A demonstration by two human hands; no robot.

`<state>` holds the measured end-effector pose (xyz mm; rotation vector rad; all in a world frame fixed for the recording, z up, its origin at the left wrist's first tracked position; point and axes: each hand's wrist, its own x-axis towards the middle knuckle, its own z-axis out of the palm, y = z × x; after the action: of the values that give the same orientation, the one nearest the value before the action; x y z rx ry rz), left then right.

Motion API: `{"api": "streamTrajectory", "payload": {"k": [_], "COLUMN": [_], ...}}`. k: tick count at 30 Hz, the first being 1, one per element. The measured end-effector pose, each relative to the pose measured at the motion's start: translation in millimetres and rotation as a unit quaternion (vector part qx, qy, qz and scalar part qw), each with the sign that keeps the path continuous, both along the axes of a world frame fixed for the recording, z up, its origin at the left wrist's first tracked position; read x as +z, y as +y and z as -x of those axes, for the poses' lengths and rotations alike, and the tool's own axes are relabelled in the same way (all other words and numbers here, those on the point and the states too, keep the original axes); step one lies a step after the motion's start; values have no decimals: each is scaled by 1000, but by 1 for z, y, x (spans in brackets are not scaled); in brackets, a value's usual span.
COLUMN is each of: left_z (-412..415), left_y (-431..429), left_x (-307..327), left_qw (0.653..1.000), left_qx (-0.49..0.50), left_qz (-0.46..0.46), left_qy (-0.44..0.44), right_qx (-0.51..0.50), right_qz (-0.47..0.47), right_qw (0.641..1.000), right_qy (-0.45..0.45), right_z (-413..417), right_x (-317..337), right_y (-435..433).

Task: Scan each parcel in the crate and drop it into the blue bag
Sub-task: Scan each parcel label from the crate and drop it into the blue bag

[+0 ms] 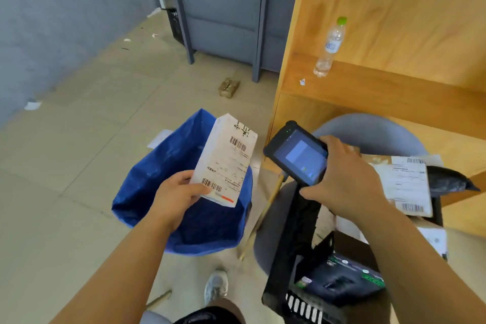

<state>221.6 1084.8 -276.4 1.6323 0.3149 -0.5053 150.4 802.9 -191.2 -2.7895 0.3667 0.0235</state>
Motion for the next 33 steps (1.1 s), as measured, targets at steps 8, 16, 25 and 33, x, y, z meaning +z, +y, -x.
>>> {"api": "streamTrajectory", "payload": {"k": [8,16,25,33], "left_z": [-70,-82,-70,-58], "left_y": [51,60,56,62], "left_x": [-20,-47,-56,-85], "left_qw": [993,988,983,983], "left_qx": [-40,-54,-70,-38], "left_qz": [-94,-132,-148,-172], "left_qy": [-50,-65,-82,-55], "right_qx": [6,4,2,3], "right_qz": [70,100,77,71], "right_qw": [988,975,974,984], "right_qy": [138,199,212,163], "right_z": [-56,-74,-59,-51], "right_x": [-11,-17,-19,-34], "right_y": [63,84,77,66]}}
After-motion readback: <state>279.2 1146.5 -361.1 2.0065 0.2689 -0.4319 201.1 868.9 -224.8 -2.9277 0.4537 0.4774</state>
